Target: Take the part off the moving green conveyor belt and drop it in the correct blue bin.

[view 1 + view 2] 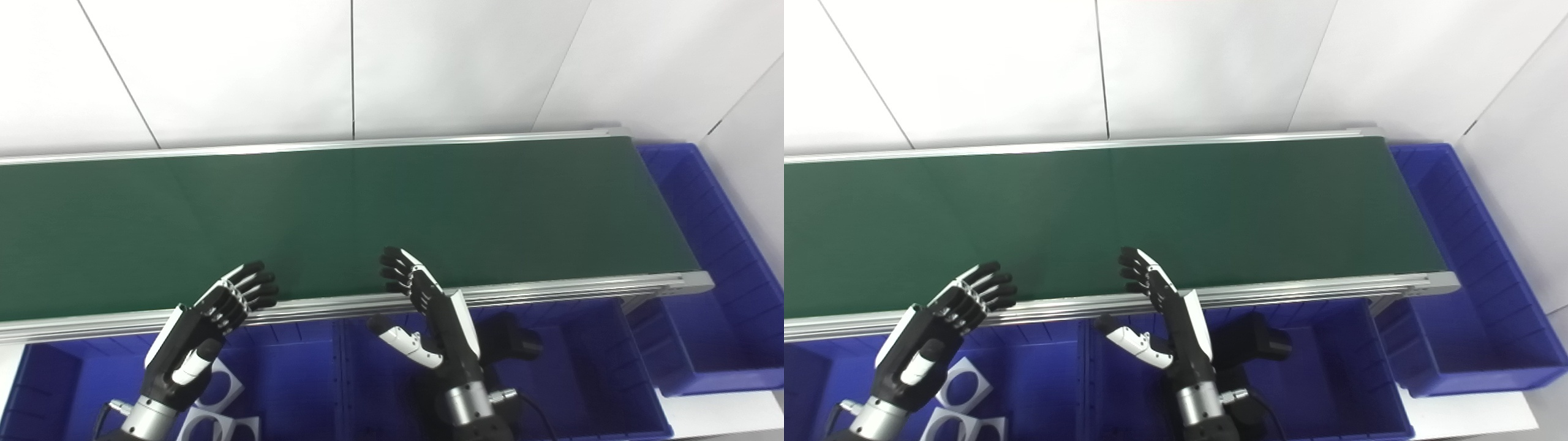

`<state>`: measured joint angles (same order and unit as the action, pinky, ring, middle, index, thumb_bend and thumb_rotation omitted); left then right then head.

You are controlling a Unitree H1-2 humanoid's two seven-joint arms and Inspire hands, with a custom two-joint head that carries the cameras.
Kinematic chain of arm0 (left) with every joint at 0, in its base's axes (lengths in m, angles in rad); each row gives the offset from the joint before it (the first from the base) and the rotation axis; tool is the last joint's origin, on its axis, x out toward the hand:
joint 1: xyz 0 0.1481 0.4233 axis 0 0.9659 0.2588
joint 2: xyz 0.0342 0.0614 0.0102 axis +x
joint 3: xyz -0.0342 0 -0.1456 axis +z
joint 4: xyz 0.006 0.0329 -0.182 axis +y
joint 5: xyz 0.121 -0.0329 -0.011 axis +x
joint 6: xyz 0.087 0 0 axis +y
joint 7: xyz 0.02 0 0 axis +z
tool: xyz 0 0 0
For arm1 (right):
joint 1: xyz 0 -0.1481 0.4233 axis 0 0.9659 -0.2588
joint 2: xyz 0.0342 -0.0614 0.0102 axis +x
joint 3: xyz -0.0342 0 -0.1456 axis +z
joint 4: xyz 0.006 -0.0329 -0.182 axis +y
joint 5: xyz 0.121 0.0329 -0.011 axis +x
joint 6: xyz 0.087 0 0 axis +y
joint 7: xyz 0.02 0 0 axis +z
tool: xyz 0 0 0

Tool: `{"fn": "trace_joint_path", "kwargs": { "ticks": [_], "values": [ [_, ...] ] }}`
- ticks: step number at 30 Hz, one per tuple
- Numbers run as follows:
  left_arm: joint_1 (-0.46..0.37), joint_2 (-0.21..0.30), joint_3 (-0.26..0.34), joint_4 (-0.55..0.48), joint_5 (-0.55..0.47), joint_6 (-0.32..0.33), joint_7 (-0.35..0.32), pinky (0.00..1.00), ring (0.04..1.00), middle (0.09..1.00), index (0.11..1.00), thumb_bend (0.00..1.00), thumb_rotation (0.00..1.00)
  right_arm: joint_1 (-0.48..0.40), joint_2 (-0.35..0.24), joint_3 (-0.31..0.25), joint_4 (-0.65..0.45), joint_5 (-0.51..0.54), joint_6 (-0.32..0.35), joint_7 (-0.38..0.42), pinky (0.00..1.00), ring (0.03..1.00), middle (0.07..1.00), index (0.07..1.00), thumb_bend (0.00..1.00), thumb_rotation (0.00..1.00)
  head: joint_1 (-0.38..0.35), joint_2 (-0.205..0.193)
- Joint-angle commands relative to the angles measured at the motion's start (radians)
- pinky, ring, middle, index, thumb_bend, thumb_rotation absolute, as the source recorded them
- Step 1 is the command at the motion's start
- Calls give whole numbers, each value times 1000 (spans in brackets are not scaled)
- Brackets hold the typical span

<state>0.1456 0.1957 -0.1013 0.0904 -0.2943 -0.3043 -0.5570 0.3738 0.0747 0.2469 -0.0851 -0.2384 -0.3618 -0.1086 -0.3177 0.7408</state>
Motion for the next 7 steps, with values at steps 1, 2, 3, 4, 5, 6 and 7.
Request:
{"fn": "trace_joint_path", "kwargs": {
  "ticks": [1,2,3,4,5,6,7],
  "values": [
    [14,-1,2,-65,23,20,38,777,802,838,864,868,694,7,-8,0,-59,20,1,20,721,787,831,864,714,604,12,5],
    [24,-4,-1,-86,31,29,48,777,802,838,864,867,694,10,-13,-4,-71,25,7,24,720,786,830,864,713,604,32,13],
    [30,-6,-2,-99,37,36,55,778,807,843,864,848,696,12,-16,-6,-78,28,10,28,714,781,827,863,704,608,32,13],
    [38,-10,-7,-115,44,41,63,778,808,844,865,842,697,15,-21,-9,-88,28,15,30,712,780,826,862,701,609,54,21],
    [42,-12,-11,-126,49,44,68,780,813,846,864,821,693,17,-24,-12,-95,28,18,32,705,775,823,861,694,615,54,21],
    [45,-17,-16,-137,63,45,77,781,815,848,864,810,691,19,-28,-14,-103,30,21,35,701,773,821,860,691,619,59,26],
    [47,-20,-20,-145,74,45,85,773,816,849,862,783,701,21,-30,-16,-108,33,24,37,695,768,817,860,689,629,59,26]
  ]
}}
